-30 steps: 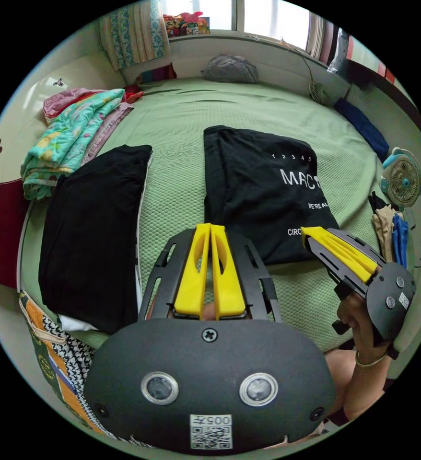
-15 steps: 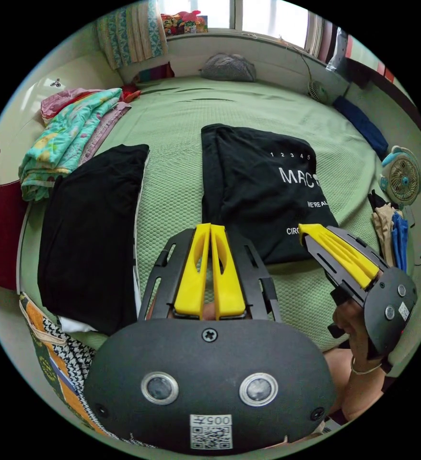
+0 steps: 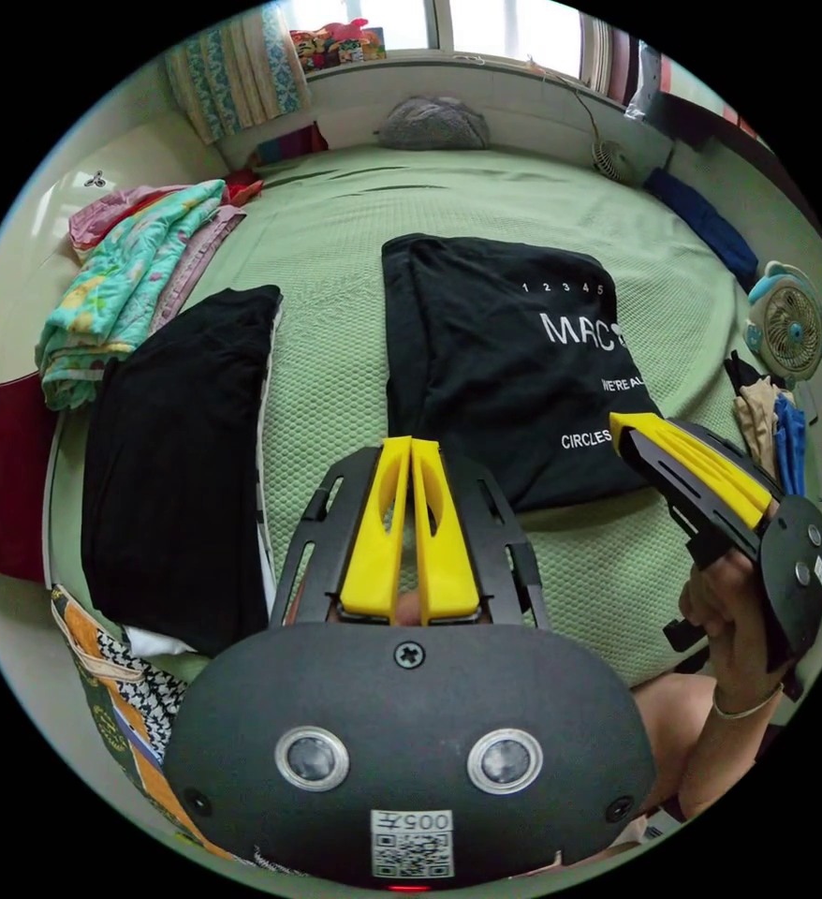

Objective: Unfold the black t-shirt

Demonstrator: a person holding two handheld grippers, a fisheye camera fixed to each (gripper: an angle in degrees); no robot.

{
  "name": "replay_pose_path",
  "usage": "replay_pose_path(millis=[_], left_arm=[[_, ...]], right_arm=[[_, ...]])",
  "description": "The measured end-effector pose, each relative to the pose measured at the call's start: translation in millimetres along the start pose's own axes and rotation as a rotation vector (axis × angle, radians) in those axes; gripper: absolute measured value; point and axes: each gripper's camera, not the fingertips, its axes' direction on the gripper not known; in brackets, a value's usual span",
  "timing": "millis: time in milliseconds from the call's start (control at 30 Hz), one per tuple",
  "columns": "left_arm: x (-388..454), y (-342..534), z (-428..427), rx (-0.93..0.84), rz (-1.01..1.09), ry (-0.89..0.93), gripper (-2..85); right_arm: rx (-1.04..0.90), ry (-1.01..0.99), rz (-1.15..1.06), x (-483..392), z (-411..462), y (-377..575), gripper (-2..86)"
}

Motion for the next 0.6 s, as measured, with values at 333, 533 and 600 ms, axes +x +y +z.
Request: replay_pose_path(millis=[333,533,600], left_arm=[[16,-4,4,0.005,0.038,-0.033,-0.7],[28,-6,9,-0.007,0.073,-0.024,-0.7],[29,-7,9,-0.010,0.076,-0.016,-0.7]], right_arm=[[0.006,-0.001,0.057,30,-3,-3,-1.2],[0.003,-0.017,0.087,41,-2,-5,-1.2],[0.000,-0.019,0.083,42,-1,-5,-1.2]])
